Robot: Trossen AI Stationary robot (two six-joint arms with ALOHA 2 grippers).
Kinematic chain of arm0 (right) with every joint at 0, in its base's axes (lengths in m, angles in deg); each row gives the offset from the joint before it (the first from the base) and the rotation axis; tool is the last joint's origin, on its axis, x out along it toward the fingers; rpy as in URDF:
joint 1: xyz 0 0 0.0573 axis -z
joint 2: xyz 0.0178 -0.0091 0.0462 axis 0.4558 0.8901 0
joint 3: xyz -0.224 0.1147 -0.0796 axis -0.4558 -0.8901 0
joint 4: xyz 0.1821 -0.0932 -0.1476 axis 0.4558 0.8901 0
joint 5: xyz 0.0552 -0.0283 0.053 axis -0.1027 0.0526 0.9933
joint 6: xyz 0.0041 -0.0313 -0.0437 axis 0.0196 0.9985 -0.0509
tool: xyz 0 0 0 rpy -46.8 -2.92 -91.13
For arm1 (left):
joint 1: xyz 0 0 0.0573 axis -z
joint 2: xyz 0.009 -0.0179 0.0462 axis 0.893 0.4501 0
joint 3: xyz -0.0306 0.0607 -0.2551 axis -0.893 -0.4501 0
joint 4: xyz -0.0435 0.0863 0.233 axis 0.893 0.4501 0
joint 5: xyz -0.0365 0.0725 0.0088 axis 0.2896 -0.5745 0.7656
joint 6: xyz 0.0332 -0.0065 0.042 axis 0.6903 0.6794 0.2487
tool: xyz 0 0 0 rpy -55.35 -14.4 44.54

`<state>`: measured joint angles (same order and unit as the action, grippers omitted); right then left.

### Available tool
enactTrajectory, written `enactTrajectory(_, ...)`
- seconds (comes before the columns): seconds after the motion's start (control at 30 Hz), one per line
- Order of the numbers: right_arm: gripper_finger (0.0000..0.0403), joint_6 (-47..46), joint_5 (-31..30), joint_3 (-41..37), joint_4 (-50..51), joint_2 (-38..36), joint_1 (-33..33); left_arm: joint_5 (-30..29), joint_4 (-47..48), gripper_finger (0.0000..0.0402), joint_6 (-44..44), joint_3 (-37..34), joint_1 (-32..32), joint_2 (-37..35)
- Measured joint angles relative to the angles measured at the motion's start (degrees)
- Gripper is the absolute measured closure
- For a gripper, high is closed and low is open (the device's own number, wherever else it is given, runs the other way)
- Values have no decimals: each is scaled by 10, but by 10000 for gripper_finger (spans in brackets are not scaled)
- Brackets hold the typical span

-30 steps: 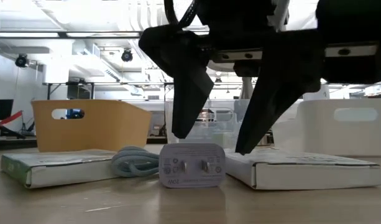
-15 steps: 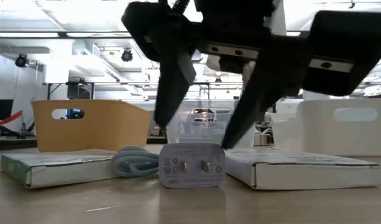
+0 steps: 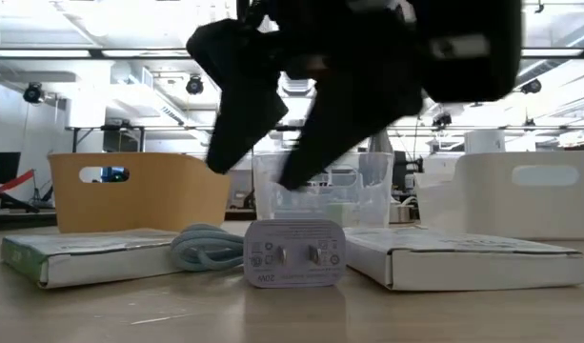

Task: Pick and place items into bin
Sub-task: Put the white charger adapter into the white transparent bin

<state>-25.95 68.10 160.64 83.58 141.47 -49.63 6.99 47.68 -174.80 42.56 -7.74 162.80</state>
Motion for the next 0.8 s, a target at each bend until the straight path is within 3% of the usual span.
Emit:
enactTrajectory(0.23, 182, -160, -18, -9, -19, 1, 4, 0, 0, 257, 3, 0, 0, 0)
enactTrajectory(0.5, 211, -702, -47, -10, 41, 1, 5, 0, 0, 257, 7, 0, 0, 0)
enactTrajectory(0.63, 205, -832, -71, -10, 37, 1, -6, 4, 1, 257, 70, 0, 0, 0)
enactTrajectory(0.8, 187, -1012, -73, -10, 37, 0, -16, 67, 41, 257, 209, 0, 0, 0)
